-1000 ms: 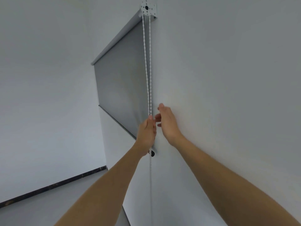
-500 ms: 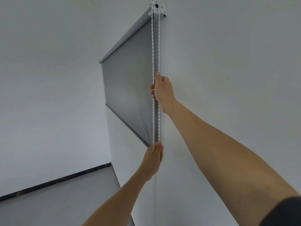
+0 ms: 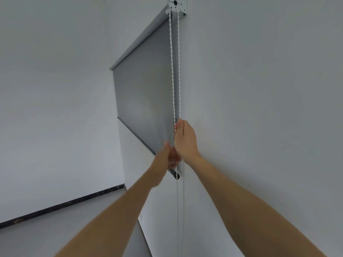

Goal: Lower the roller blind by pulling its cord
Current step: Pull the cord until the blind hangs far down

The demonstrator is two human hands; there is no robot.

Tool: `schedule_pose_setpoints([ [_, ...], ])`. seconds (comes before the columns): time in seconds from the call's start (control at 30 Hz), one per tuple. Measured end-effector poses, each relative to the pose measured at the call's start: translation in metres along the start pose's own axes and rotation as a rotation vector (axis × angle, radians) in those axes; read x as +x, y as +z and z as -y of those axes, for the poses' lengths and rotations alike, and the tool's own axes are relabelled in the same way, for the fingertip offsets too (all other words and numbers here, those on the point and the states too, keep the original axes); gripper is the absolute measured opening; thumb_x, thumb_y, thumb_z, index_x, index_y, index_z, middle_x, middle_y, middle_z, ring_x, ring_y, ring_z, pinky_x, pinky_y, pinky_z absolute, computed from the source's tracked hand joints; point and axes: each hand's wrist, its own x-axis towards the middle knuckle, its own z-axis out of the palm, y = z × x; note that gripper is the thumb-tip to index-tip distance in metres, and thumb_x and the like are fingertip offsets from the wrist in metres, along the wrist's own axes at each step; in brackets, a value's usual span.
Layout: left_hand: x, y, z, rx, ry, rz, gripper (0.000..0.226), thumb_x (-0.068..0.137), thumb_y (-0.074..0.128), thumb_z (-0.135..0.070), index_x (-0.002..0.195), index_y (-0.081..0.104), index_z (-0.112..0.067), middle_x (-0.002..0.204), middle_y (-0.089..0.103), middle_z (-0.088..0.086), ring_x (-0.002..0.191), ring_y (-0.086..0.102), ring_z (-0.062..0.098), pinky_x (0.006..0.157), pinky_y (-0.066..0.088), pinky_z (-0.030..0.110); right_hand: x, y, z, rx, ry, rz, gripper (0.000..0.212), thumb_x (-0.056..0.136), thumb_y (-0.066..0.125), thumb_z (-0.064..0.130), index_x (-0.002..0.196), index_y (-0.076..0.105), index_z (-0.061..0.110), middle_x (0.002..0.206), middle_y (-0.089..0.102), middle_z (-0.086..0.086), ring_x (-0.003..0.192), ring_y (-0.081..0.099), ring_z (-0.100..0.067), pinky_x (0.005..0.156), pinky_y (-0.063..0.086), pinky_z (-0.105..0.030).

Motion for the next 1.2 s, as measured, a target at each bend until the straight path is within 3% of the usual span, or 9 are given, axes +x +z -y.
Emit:
schedule_pose_setpoints([
  [0.1,0.022,0.006,-0.044,-0.029,0.066,-0.023,0.065,0.106,0.021,-0.055,0.11,0.069,-0.012,0.108,0.076,0.01,0.099,0.072,0.023,0.089,0.056,0.036,-0.016,0.0,-0.014,-0.031,-0.009,0.047,0.04,0.11,0.028,0.035,0.087,0.055,0.018,0.08,0.06,0.007,0.074,0.059,-0.006,0.069,0.047,-0.026],
  [0.27,0.05,0.016,-0.106,-0.092,0.155,-0.057,0.047,0.106,0.035,-0.048,0.106,0.065,-0.011,0.09,0.075,0.004,0.082,0.075,0.018,0.069,0.06,0.028,-0.051,0.0,-0.042,-0.058,0.035,0.077,0.039,0.11,0.028,0.036,0.078,0.046,0.023,0.064,0.046,0.008,0.051,0.04,-0.006,0.053,0.037,-0.025],
  [0.47,0.065,0.039,-0.147,-0.127,0.204,-0.069,0.039,0.106,0.041,-0.045,0.111,0.06,-0.012,0.082,0.065,0.001,0.063,0.063,0.011,0.059,0.052,0.024,-0.082,-0.002,-0.064,-0.082,0.059,0.166,0.04,0.11,0.029,0.036,0.081,0.047,0.017,0.061,0.042,0.005,0.05,0.034,-0.009,0.05,0.032,-0.023],
  [0.6,0.061,0.049,-0.142,-0.025,0.221,-0.145,0.041,0.108,0.033,-0.041,0.087,0.058,-0.016,0.057,0.039,-0.007,0.041,0.033,0.006,0.044,0.028,0.021,-0.093,-0.008,-0.078,-0.172,0.072,0.299,0.036,0.11,0.031,0.033,0.084,0.049,0.015,0.066,0.048,0.008,0.052,0.039,-0.005,0.053,0.034,-0.018],
  [0.73,0.048,0.051,-0.113,0.007,0.195,-0.146,0.042,0.108,0.033,-0.042,0.073,0.045,-0.021,0.052,0.038,-0.01,0.04,0.032,0.006,0.042,0.027,0.022,-0.103,-0.017,-0.092,-0.263,0.11,0.425,0.036,0.109,0.031,0.042,0.085,0.05,0.023,0.068,0.051,0.011,0.057,0.046,-0.003,0.057,0.036,-0.017],
  [0.87,0.034,0.048,-0.075,0.045,0.155,-0.151,0.044,0.108,0.033,-0.045,0.07,0.043,-0.024,0.057,0.037,-0.008,0.045,0.03,0.006,0.043,0.026,0.021,-0.106,-0.022,-0.092,-0.217,0.188,0.523,0.044,0.1,0.033,0.064,0.107,0.052,0.024,0.083,0.063,0.008,0.073,0.062,-0.005,0.067,0.045,-0.018],
  [0.97,0.027,0.044,-0.057,0.057,0.179,-0.167,0.047,0.108,0.032,-0.044,0.067,0.042,-0.024,0.056,0.035,-0.007,0.047,0.028,0.009,0.045,0.025,0.024,-0.093,-0.023,-0.081,-0.011,0.217,0.472,0.063,0.091,0.027,0.08,0.112,0.052,0.026,0.092,0.065,0.004,0.081,0.062,-0.01,0.078,0.049,-0.028],
  [1.07,0.02,0.04,-0.041,0.123,0.204,-0.188,0.047,0.108,0.033,-0.041,0.066,0.042,-0.022,0.054,0.035,-0.009,0.048,0.032,0.009,0.051,0.031,0.027,-0.065,-0.025,-0.064,0.244,0.199,0.312,0.071,0.088,0.034,0.075,0.107,0.055,0.009,0.091,0.062,-0.007,0.079,0.057,-0.015,0.075,0.051,-0.029],
  [1.2,0.01,0.034,-0.018,0.096,0.172,-0.139,0.046,0.109,0.033,-0.04,0.07,0.052,-0.024,0.052,0.041,-0.012,0.048,0.035,0.007,0.05,0.032,0.024,-0.02,-0.029,-0.03,0.29,0.209,0.151,0.058,0.087,0.039,0.067,0.109,0.059,0.017,0.092,0.065,-0.008,0.082,0.064,-0.015,0.082,0.056,-0.038],
])
